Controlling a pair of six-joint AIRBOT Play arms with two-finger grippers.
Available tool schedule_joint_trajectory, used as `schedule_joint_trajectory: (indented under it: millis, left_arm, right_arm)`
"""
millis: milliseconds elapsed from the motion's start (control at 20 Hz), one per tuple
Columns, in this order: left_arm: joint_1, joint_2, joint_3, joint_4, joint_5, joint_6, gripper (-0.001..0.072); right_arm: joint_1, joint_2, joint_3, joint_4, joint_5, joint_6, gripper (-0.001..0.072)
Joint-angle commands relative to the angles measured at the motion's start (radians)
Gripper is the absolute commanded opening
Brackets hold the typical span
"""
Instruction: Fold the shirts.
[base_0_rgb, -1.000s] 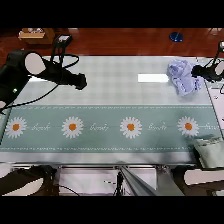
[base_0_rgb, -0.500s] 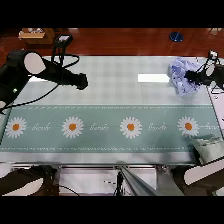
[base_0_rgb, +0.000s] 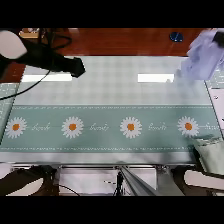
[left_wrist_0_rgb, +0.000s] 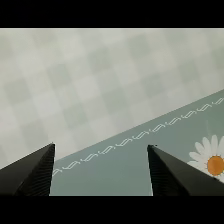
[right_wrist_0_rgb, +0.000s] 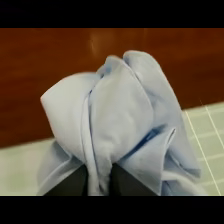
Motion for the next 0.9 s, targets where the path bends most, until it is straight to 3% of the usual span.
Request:
schedule_joint_trajectory:
  millis: [0,350,500,750,850]
  left_arm:
    - [0.000,0.064,0.156,0.000,-0.108,-0.001,0.0714]
    - [0.000,0.304,0.238,0.005,-0.144,-0.053,0.0713]
    - [0.000,0.361,0.238,0.013,-0.182,-0.061,0.0713]
    - [0.000,0.392,0.238,0.039,-0.233,-0.076,0.0712]
    - [0.000,0.393,0.238,0.042,-0.245,-0.076,0.0712]
  right_arm:
    - [0.000,0.223,0.047,0.267,0.031,-0.106,0.0034]
    - [0.019,0.441,0.047,0.711,0.356,-0.176,0.0034]
    - [0.137,0.460,0.046,0.672,0.366,-0.175,0.0034]
    - [0.321,0.420,0.046,0.380,0.382,-0.158,0.0034]
    - [0.326,0.408,0.046,0.347,0.383,-0.140,0.0034]
